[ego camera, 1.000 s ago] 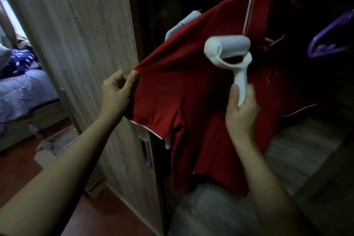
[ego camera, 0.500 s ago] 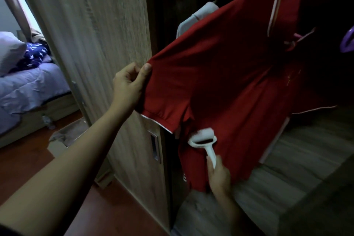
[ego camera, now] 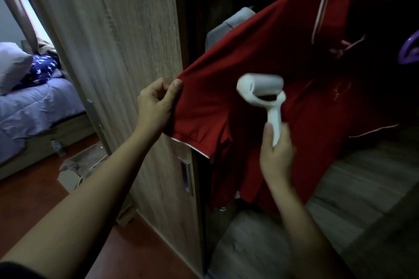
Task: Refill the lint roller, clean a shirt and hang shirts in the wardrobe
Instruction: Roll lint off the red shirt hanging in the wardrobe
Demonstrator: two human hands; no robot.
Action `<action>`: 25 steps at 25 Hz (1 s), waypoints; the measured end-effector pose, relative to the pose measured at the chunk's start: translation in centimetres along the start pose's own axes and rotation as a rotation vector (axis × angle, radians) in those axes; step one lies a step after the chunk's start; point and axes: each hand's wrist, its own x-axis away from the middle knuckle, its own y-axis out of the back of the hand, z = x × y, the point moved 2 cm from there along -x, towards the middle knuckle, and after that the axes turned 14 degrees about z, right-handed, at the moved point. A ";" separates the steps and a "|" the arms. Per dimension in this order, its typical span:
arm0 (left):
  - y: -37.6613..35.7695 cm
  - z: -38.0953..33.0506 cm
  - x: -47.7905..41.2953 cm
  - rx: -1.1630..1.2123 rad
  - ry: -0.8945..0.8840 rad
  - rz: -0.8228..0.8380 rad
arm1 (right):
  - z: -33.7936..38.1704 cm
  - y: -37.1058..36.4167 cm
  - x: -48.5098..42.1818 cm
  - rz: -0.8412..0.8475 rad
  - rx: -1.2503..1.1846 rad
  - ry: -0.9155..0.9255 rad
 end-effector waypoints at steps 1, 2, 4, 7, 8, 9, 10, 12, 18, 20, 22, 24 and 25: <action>0.1 0.1 0.0 0.006 0.003 0.007 | 1.6 0.6 -1.0 -0.031 -0.030 0.034; 0.1 0.1 0.0 0.008 0.005 0.013 | 2.6 0.7 -1.5 -0.050 -0.043 0.045; 0.2 0.2 -0.1 0.006 0.004 0.014 | 3.0 -0.5 -0.3 -0.007 0.006 0.045; 0.3 0.1 -0.1 -0.007 -0.004 -0.007 | 2.2 -2.9 3.8 0.211 0.031 0.087; 0.3 0.1 0.0 -0.017 -0.005 -0.009 | 2.0 -2.7 4.0 0.218 0.023 0.091; 0.3 0.1 0.0 -0.023 -0.005 -0.008 | 1.8 -2.1 3.1 0.159 0.019 0.077; 0.3 0.0 0.0 -0.024 -0.003 -0.006 | 1.7 -1.4 1.8 0.072 0.003 0.049; 0.2 -0.1 0.0 -0.020 0.001 -0.005 | 2.1 0.0 -0.7 -0.052 -0.050 -0.020; 0.1 0.1 0.0 0.017 -0.004 -0.008 | 1.4 -3.8 4.6 0.245 0.032 -0.056; 0.1 0.0 0.0 -0.002 -0.009 -0.003 | 1.1 -2.8 3.9 0.180 0.060 -0.043; 0.1 -0.1 0.0 -0.016 -0.013 0.001 | 1.8 -0.4 0.9 -0.015 0.079 -0.008; 0.1 -0.2 0.0 -0.007 -0.015 0.001 | 2.3 1.7 -2.1 -0.125 0.059 0.033; 0.1 -0.1 0.0 -0.004 -0.012 -0.002 | 2.1 2.0 -2.8 -0.132 0.055 0.054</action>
